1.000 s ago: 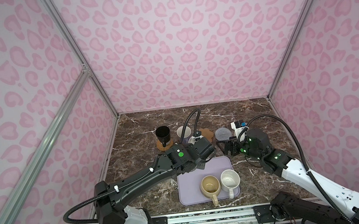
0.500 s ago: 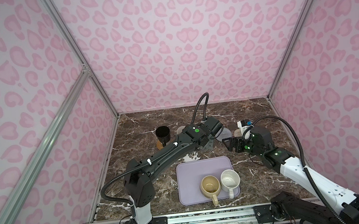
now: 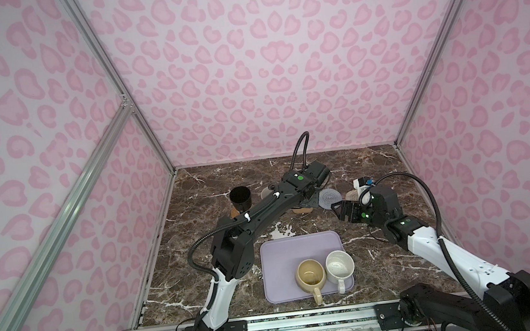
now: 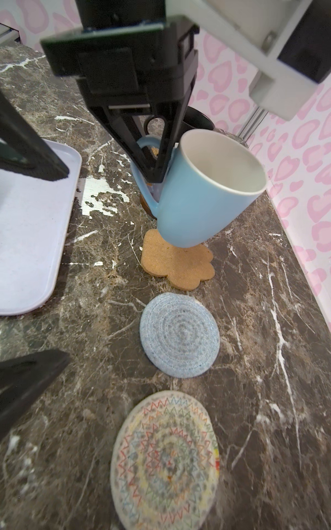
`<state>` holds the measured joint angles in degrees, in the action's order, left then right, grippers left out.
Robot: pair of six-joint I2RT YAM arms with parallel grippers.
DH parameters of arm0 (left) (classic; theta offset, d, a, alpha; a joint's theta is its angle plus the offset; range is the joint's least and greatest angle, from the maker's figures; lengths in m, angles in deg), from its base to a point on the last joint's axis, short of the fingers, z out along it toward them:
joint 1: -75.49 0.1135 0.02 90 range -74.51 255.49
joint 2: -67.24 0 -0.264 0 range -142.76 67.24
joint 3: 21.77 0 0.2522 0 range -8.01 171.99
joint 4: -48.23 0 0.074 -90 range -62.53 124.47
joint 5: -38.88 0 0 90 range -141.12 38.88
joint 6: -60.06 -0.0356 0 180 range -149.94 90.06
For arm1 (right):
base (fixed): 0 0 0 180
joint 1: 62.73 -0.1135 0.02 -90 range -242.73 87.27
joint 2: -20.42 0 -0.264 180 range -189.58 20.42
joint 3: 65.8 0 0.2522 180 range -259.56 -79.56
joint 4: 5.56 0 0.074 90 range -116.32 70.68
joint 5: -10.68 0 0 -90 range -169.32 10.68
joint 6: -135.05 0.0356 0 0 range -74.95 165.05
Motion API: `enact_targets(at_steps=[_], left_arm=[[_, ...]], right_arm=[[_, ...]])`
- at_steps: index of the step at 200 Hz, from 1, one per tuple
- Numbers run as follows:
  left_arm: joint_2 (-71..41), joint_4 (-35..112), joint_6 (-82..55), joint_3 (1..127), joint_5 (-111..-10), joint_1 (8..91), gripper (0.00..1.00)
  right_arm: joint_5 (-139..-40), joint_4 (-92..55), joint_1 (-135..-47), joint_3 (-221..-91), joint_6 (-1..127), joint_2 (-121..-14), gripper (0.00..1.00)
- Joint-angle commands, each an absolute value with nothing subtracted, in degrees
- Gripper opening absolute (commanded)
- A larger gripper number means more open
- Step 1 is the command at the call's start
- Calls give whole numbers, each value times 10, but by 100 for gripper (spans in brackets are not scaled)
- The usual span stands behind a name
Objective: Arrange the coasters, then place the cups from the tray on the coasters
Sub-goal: 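Carry the light-blue mug with the left gripper and lower it onto the cork coaster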
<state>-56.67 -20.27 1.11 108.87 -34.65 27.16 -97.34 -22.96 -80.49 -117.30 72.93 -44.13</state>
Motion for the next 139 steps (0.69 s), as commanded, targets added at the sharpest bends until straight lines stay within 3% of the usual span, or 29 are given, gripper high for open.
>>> enact_targets(at_steps=[1, 139], left_arm=[[-588, -199, 17, 1120, -347, 276, 3], [-646, -203, 32, 1155, -359, 295, 3]], right_arm=[[-984, -202, -803, -1172, 742, -457, 94], [-1013, -210, -801, -1195, 733, -523, 93]])
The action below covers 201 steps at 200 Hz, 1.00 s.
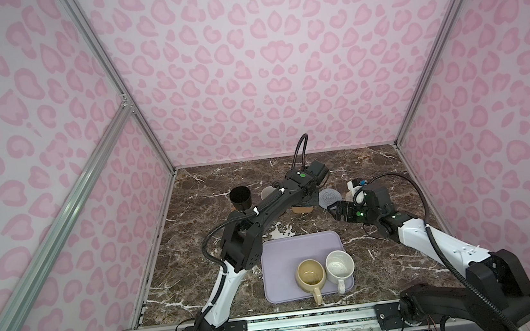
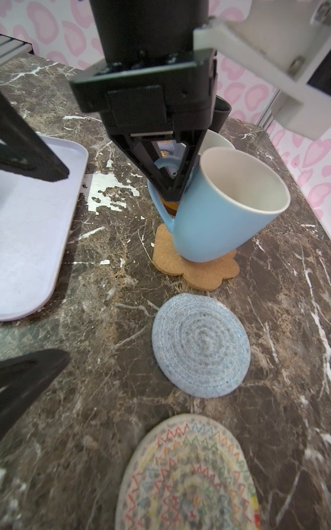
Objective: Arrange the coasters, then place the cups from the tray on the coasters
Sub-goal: 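Carry the light-blue mug with the left gripper and lower it onto the cork coaster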
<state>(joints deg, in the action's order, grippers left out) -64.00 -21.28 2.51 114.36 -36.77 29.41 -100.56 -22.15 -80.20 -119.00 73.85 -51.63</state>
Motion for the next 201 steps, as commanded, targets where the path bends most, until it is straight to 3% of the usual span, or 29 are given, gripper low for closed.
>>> enact_targets(at_steps=[1, 167, 201], left_arm=[[-646, -203, 32, 1155, -358, 295, 3], [-670, -219, 52, 1161, -361, 298, 3], [-671, -216, 55, 1161, -367, 298, 13]], right_arm=[[-1014, -210, -801, -1195, 732, -523, 93], [-1023, -210, -796, -1196, 731, -536, 93], [-1023, -213, -795, -1195, 729, -535, 93]])
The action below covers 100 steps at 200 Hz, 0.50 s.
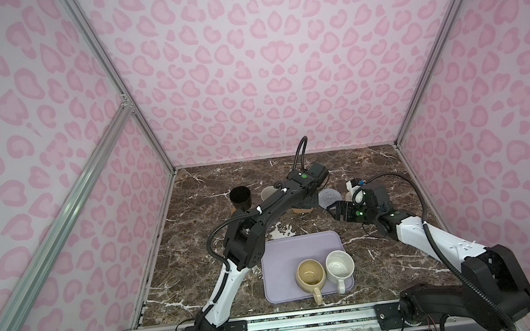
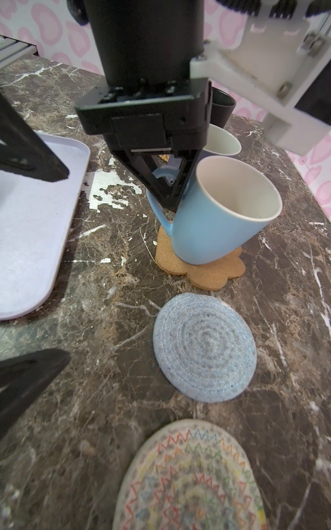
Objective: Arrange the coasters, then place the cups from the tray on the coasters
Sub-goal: 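Carry the light-blue mug with the left gripper and lower it onto the cork coaster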
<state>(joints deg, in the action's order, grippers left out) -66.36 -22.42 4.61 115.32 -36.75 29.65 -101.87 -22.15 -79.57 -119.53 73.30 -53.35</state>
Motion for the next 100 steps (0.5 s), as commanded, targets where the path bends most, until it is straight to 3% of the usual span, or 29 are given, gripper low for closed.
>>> enact_targets(at_steps=[1, 51, 100], left_arm=[[-671, -215, 55, 1161, -368, 299, 14], [-664, -219, 62, 1160, -373, 300, 26], [-656, -210, 62, 1153, -381, 300, 29]], right_arm=[[-1023, -213, -795, -1195, 729, -535, 93], [-1028, -214, -792, -1194, 727, -536, 93], [-1029, -215, -791, -1193, 726, -535, 93]])
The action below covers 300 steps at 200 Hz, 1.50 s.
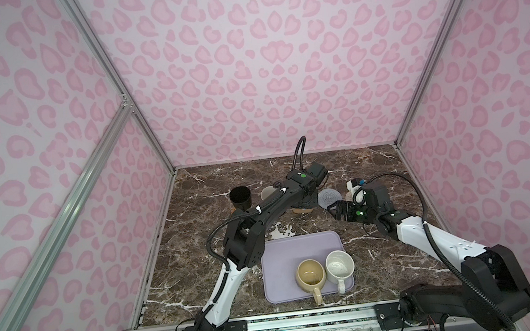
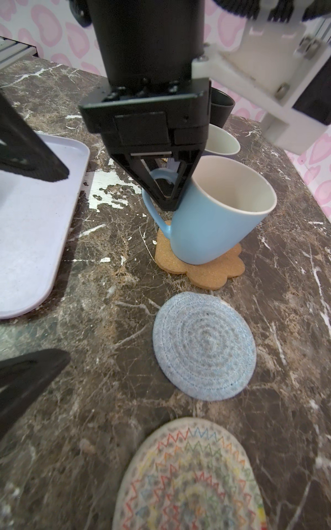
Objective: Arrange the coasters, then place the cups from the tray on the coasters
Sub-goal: 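Carry the light-blue mug with the left gripper and lower it onto the cork coaster, then open the left gripper and raise it while the right gripper moves toward the tray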
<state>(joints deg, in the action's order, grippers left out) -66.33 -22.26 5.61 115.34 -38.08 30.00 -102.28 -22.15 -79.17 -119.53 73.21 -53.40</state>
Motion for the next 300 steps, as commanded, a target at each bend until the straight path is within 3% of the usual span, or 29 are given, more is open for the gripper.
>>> enact_targets(at_steps=[1, 62, 72, 110, 143, 166, 180, 232, 300], left_arm=[[-656, -210, 62, 1153, -382, 300, 29], [-639, -200, 59, 1136, -370, 301, 35], [-636, -198, 59, 1133, -371, 301, 44], [-620, -185, 59, 1118, -368, 301, 49], [-591, -159, 60, 1083, -375, 301, 71], [-549, -122, 62, 1037, -384, 301, 94], [-520, -100, 64, 1010, -390, 301, 100], [-403, -33, 66, 912, -422, 300, 97], [-246, -8, 57, 786, -432, 300, 97]], right_arm=[[-1029, -216, -791, -1193, 726, -536, 93], [-1036, -214, -791, -1195, 722, -538, 93], [-1034, -214, -791, -1194, 721, -538, 93], [-1033, -216, -790, -1196, 718, -540, 92], [-1032, -213, -791, -1191, 713, -534, 93], [-1029, -208, -792, -1187, 707, -522, 94], [-1026, -207, -794, -1186, 700, -514, 94], [-996, -237, -818, -1196, 685, -474, 95], [-876, -335, -945, -1248, 691, -420, 93]])
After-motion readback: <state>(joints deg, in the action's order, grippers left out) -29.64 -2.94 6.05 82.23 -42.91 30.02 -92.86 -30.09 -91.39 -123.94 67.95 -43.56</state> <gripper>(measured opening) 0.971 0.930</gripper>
